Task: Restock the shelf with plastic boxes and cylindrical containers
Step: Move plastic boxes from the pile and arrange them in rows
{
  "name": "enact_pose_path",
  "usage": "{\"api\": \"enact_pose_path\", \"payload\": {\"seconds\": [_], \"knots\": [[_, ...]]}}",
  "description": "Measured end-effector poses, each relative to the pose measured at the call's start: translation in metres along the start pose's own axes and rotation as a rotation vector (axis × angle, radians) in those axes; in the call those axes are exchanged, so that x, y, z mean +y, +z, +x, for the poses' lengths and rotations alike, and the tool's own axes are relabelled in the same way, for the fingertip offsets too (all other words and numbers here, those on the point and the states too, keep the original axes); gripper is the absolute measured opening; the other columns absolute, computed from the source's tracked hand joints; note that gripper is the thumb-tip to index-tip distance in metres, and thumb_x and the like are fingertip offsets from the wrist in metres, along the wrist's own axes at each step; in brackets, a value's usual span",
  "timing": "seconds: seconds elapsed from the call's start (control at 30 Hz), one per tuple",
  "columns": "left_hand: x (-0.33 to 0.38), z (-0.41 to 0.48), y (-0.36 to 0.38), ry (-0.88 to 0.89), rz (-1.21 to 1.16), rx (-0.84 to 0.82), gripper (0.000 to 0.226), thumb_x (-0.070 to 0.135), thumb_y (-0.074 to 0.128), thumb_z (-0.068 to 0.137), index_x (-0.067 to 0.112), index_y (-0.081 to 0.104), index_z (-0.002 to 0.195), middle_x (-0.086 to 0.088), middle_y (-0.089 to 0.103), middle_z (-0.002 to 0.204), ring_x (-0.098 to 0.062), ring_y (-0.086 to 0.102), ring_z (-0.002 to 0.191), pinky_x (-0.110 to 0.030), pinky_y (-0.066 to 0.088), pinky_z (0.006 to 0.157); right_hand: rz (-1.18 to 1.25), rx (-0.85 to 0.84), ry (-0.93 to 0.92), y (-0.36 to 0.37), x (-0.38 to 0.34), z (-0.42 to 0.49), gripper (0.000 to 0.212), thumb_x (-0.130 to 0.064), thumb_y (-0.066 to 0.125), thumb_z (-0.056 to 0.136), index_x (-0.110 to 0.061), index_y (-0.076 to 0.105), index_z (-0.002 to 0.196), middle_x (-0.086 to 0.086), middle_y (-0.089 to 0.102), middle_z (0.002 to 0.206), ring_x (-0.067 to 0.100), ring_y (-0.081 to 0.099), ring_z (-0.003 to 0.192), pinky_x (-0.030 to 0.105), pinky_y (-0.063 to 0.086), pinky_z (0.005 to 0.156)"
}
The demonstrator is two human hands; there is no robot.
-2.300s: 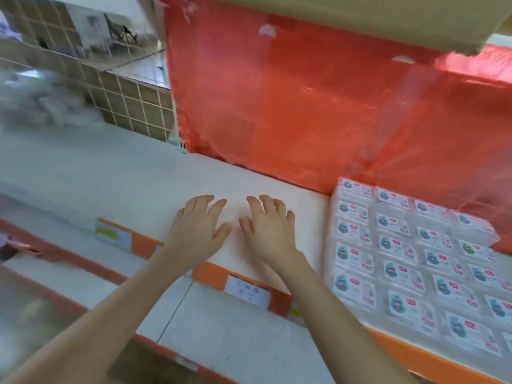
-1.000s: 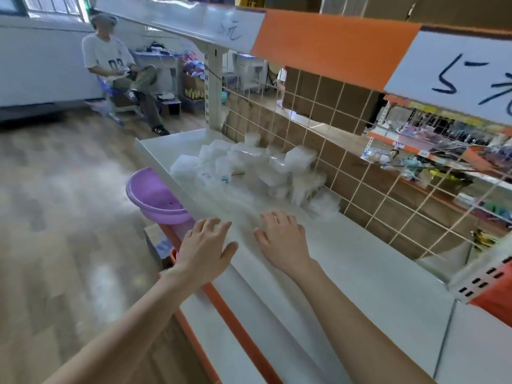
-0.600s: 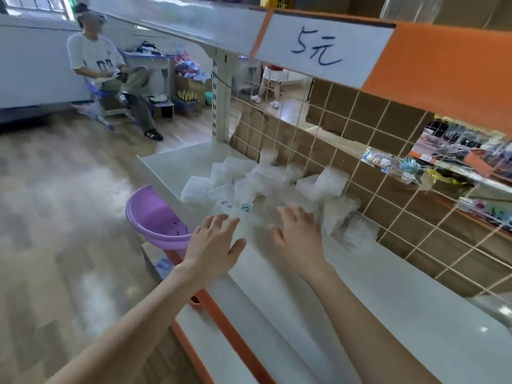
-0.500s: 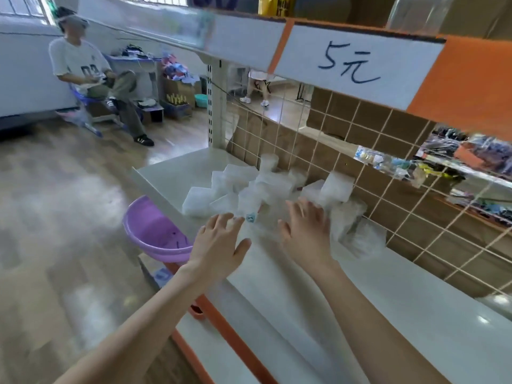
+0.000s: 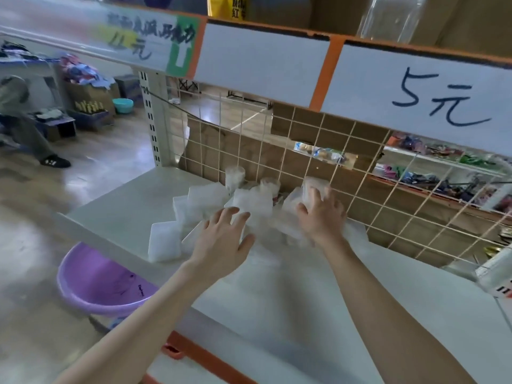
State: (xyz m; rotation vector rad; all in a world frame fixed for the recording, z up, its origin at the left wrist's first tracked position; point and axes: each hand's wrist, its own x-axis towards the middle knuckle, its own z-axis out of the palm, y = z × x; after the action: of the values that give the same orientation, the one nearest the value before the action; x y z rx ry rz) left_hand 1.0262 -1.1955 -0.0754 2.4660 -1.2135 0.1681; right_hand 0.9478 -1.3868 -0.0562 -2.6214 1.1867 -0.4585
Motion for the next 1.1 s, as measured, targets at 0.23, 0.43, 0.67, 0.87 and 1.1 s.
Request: {"api": "enact_pose_path", "payload": {"seconds": [0.23, 0.43, 0.67, 0.87, 1.1], "knots": [[0.001, 0.019, 0.007, 0.112, -0.071, 0.004, 0.049, 0.039, 0.045, 0.092, 0.019, 0.041, 0.137, -0.005, 0.036, 0.143, -0.025, 0.026, 0.133, -0.036, 0.027, 0.104, 0.062, 0.185, 0.005, 0.007, -0.008, -0.005, 0.043, -0.039, 0.059, 0.085, -0.005, 0.051, 0.111, 0.014, 0.047, 0.125, 0.038, 0.045, 0.111, 0.041, 0.039, 0.089], [0.007, 0.026, 0.007, 0.221, -0.151, 0.036, 0.045, 0.032, 0.054, 0.088, 0.011, 0.052, 0.128, -0.010, 0.048, 0.134, -0.033, 0.037, 0.126, -0.043, 0.036, 0.098, 0.147, 0.266, -0.012, 0.003, -0.003, -0.021, 0.028, -0.026, 0.056, 0.086, -0.004, 0.056, 0.103, 0.012, 0.053, 0.112, 0.033, 0.049, 0.105, 0.035, 0.040, 0.076], [0.033, 0.028, 0.016, 0.332, -0.226, -0.012, 0.051, 0.037, 0.044, 0.087, 0.013, 0.050, 0.131, -0.007, 0.047, 0.135, -0.030, 0.038, 0.126, -0.039, 0.036, 0.096, 0.224, 0.177, 0.103, 0.003, 0.024, -0.060, 0.032, -0.035, 0.054, 0.088, -0.012, 0.051, 0.110, 0.003, 0.049, 0.116, 0.026, 0.052, 0.104, 0.029, 0.034, 0.073], [0.053, 0.019, 0.033, 0.400, -0.233, -0.092, 0.047, 0.032, 0.050, 0.089, 0.020, 0.042, 0.134, -0.003, 0.039, 0.138, -0.026, 0.033, 0.126, -0.036, 0.035, 0.094, 0.354, 0.240, 0.172, -0.003, 0.047, -0.091, 0.031, -0.029, 0.057, 0.088, -0.012, 0.055, 0.114, -0.003, 0.053, 0.119, 0.016, 0.053, 0.096, 0.022, 0.032, 0.072], [0.071, 0.009, 0.039, 0.463, -0.238, -0.147, 0.063, 0.039, 0.053, 0.087, 0.022, 0.028, 0.142, -0.002, 0.028, 0.147, -0.022, 0.022, 0.133, -0.037, 0.025, 0.103, 1.111, -0.041, 0.709, -0.030, 0.054, -0.107, 0.027, -0.036, 0.043, 0.089, -0.017, 0.061, 0.084, -0.002, 0.069, 0.067, 0.018, 0.066, 0.062, 0.026, 0.045, 0.058]]}}
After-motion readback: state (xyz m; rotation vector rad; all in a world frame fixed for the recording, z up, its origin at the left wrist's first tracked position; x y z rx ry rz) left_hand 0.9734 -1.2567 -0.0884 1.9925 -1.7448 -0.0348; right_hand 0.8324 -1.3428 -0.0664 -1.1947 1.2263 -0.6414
